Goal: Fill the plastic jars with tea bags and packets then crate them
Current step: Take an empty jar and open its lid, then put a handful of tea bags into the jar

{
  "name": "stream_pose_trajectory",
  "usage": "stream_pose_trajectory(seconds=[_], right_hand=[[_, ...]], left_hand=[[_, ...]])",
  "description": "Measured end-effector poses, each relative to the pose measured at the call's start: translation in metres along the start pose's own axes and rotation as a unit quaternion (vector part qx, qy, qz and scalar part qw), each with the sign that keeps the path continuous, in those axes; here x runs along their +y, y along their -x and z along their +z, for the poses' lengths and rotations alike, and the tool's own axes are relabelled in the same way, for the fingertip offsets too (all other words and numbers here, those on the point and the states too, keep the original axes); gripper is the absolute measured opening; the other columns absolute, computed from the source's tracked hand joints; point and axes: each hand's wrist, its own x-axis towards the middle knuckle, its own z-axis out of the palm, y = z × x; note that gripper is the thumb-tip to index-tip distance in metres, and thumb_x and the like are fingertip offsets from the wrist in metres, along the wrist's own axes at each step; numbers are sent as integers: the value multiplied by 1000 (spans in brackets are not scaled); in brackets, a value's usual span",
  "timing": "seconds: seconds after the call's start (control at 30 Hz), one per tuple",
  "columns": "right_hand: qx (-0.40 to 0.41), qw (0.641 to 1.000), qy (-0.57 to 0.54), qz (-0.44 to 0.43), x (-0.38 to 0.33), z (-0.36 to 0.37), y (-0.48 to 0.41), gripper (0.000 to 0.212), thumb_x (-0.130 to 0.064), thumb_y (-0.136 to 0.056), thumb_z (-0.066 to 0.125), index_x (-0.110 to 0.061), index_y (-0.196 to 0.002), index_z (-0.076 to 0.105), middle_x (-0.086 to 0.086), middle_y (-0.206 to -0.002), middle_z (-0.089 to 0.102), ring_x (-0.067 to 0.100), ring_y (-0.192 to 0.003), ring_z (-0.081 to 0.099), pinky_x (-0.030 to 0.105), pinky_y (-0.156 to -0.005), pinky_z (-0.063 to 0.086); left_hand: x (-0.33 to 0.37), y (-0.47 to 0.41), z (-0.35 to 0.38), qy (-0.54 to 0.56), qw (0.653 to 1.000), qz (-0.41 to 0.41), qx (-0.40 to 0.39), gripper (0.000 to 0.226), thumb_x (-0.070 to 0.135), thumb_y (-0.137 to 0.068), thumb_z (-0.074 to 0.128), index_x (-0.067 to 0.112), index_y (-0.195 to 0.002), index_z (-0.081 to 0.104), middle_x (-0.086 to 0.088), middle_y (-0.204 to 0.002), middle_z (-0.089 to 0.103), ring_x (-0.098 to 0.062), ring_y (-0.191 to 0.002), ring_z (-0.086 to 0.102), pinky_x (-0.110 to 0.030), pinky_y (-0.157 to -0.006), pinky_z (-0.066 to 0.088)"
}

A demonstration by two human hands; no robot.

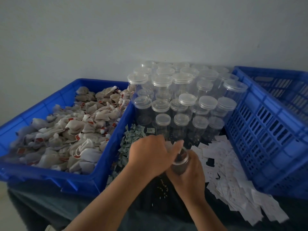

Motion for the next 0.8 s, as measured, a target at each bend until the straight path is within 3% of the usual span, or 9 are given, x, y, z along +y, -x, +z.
stream_pose_trajectory(seconds=[0.1, 0.17, 0.23, 0.3, 0.4, 0.53, 0.6, 0.73, 0.8], right_hand=[[23, 989, -106, 97, -1, -6, -5, 70, -41, -78, 90, -35, -133, 46, -15, -116, 66, 4, -98, 70, 31, -82, 63], [17, 981, -147, 128, -2, -7, -6, 72, -42, -79, 88, -48, -131, 38, -14, -111, 70, -2, -95, 72, 24, -77, 64], [3, 982, -144, 119, -2, -6, -5, 73, -45, -79, 88, -48, -133, 39, -14, -107, 71, -5, -94, 72, 19, -73, 63], [-16, 987, -129, 98, -5, -7, -4, 74, -55, -77, 85, -41, -136, 42, -20, -109, 70, -8, -97, 70, 13, -76, 58], [-45, 992, -101, 58, -8, -7, -1, 79, -56, -75, 86, -32, -139, 46, -38, -113, 62, -20, -104, 61, -2, -79, 46], [-83, 992, -86, 35, -12, -9, 1, 79, -53, -74, 87, -36, -139, 46, -53, -121, 51, -25, -105, 57, -2, -70, 46], [-88, 992, -85, 38, -14, -9, 2, 79, -61, -72, 84, -39, -138, 46, -48, -115, 56, -26, -106, 56, 3, -69, 45], [-84, 992, -77, 46, -16, -9, 0, 78, -73, -67, 74, -41, -133, 46, -38, -108, 58, -25, -92, 59, 7, -71, 41], [-88, 992, -84, 43, -13, -7, 0, 77, -72, -67, 75, -43, -132, 46, -35, -109, 60, -17, -92, 61, 9, -70, 44]], left_hand=[[-23, -21, -2, 136, 985, -85, -60, 79, 85, -92, 19, 23, -75, 64, 0, -64, 69, -15, -57, 66, -33, -57, 52], [-43, -28, 11, 143, 980, -118, -64, 67, 72, -103, 26, 25, -83, 69, 0, -69, 71, -13, -63, 69, -38, -70, 58], [-58, -26, 34, 116, 981, -141, -73, 60, 65, -107, 32, 26, -85, 71, 2, -72, 71, -12, -68, 69, -38, -74, 58], [-64, -22, 59, 104, 983, -136, -74, 60, 66, -105, 38, 25, -74, 69, 2, -66, 67, -10, -62, 66, -33, -65, 52], [-68, -21, 77, 61, 993, -97, -6, 62, 68, -103, 44, 25, -64, 66, 6, -63, 60, -9, -59, 59, -31, -61, 43], [-67, -25, 69, -1, 999, -35, 25, 30, 54, -99, 62, 29, -107, 77, 3, -112, 58, -16, -107, 57, -33, -87, 49], [-56, -21, 56, 7, 999, -13, 33, 31, 51, -99, 63, 28, -117, 71, 5, -120, 57, -16, -116, 54, -33, -93, 48], [-46, -19, -18, 42, 986, 43, 156, 15, 46, -100, 57, 37, -104, 69, 18, -96, 63, -4, -80, 63, -32, -67, 58], [-66, -26, -70, 22, 993, 3, 117, 14, 32, -99, 59, 38, -106, 70, 17, -94, 67, -7, -76, 63, -35, -68, 60]])
